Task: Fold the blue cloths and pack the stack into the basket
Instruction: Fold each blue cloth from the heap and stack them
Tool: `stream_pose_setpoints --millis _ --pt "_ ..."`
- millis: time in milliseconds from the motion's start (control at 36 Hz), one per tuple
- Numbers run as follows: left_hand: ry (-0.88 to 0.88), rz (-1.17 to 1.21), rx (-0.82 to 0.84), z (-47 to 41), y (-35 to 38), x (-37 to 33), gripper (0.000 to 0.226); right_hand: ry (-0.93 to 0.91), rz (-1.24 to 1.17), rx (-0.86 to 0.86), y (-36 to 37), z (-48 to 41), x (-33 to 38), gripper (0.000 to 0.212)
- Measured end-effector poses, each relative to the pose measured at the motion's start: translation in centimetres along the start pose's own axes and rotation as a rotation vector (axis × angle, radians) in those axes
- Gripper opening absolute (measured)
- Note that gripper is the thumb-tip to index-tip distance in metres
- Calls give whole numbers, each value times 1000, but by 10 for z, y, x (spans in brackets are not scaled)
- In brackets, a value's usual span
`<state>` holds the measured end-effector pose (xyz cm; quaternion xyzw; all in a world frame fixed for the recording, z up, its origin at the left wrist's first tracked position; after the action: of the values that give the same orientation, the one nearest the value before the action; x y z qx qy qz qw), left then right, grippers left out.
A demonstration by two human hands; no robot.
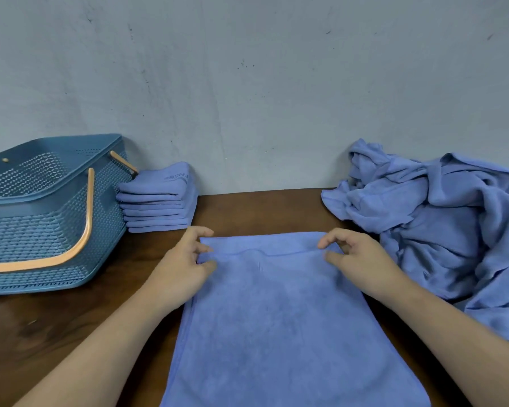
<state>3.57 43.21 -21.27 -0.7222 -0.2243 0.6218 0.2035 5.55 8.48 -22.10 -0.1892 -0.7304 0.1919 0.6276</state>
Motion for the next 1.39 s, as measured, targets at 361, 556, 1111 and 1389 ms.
stream_pose_setpoints --millis 361,556,1111,1389 --pt "39 182 -355 -2 -5 -15 17 3 39 -11 -2 4 6 23" --pt "11 21 26 -1 -4 -4 9 51 -1 -3 -3 5 6 26" --pt "170 29 -328 6 2 -21 20 30 127 -24 -10 12 14 28" --pt "85 -544 11 -4 21 6 41 -87 191 -104 -8 9 10 34"
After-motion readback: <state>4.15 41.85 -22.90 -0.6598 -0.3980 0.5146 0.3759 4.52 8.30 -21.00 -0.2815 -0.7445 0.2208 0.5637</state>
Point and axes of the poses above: each hand's wrist, its own z-axis away from the middle knuckle, its own y-axis out of the palm, x = y × z, the point moved 3 cm from there along -z, towards the middle knuckle, and after that the axes turned 3 degrees about y, right-handed, at the moved point
